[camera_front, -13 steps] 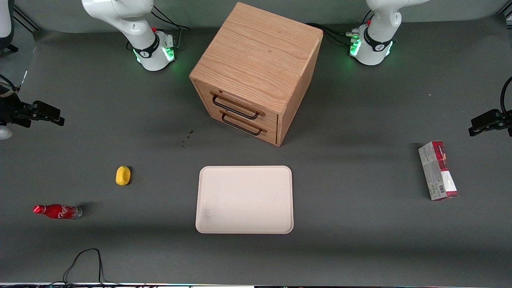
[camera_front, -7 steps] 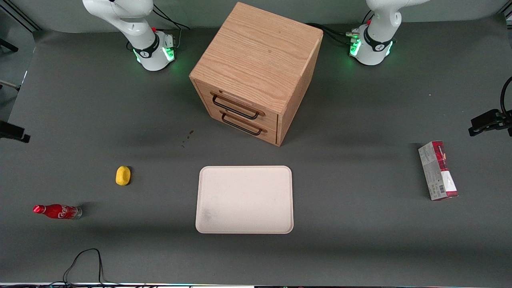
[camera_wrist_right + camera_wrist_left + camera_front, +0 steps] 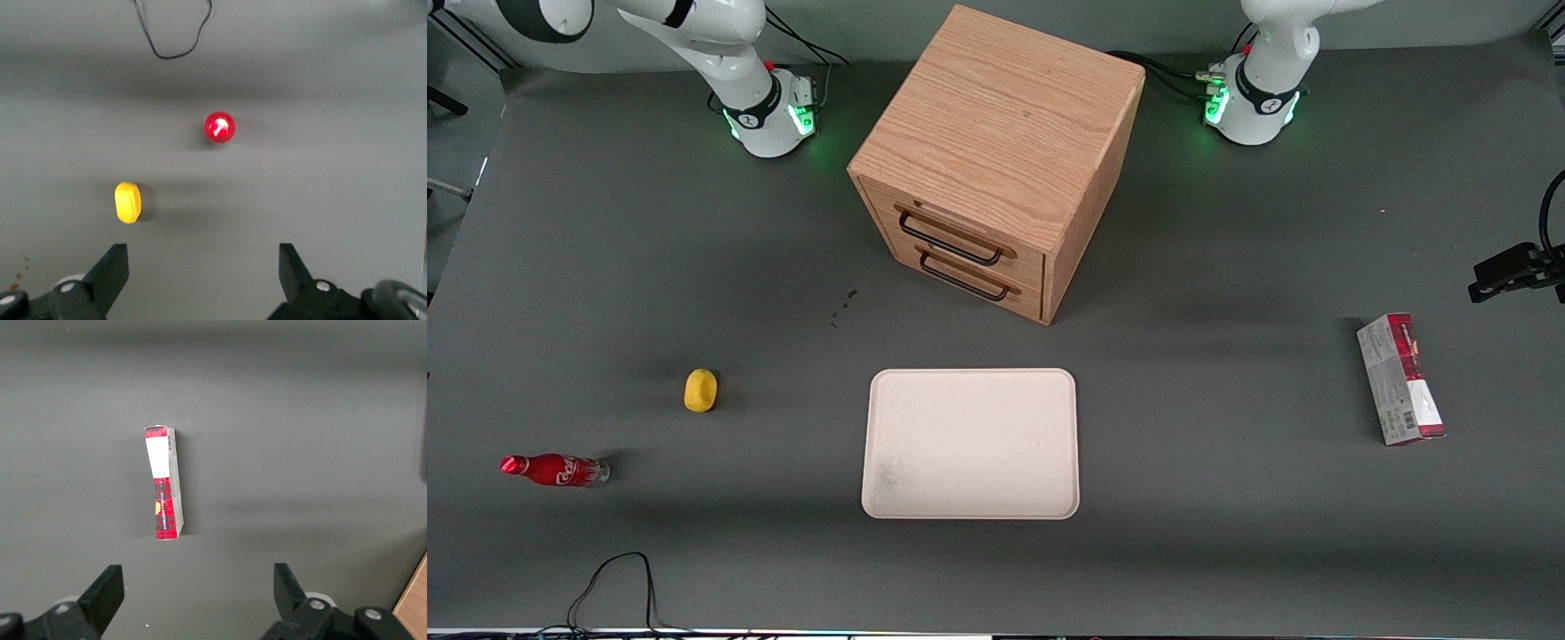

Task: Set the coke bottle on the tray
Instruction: 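Move the right gripper down over the red Coca-Cola bottle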

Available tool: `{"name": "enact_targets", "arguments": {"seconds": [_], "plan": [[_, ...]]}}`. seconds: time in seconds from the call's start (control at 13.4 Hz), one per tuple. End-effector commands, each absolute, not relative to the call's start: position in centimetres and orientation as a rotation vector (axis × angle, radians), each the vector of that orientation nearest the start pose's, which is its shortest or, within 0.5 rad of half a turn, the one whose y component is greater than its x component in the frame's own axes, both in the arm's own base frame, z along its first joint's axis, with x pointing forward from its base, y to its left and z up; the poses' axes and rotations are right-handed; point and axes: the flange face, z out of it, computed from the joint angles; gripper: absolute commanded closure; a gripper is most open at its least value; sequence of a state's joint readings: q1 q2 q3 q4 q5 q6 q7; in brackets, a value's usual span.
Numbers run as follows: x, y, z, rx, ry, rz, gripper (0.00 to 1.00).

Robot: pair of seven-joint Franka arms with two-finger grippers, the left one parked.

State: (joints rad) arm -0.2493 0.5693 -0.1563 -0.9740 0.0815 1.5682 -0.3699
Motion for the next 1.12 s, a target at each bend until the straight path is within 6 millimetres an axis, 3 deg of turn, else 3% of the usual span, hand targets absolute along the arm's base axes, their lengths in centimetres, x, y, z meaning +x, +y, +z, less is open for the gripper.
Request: {"name": "enact_targets", "arguments": {"seconds": [0.0,0.3,1.04], "plan": [[68.4,-24.7,54.4,-3.139,-0.034,-0.129,0.00],[69.9,-25.2,50.6,-3.144,-0.084,-0.114,0.00],[73.3,-25.8,37.6,-3.143,-0.086,-0.036,0.00]]}}
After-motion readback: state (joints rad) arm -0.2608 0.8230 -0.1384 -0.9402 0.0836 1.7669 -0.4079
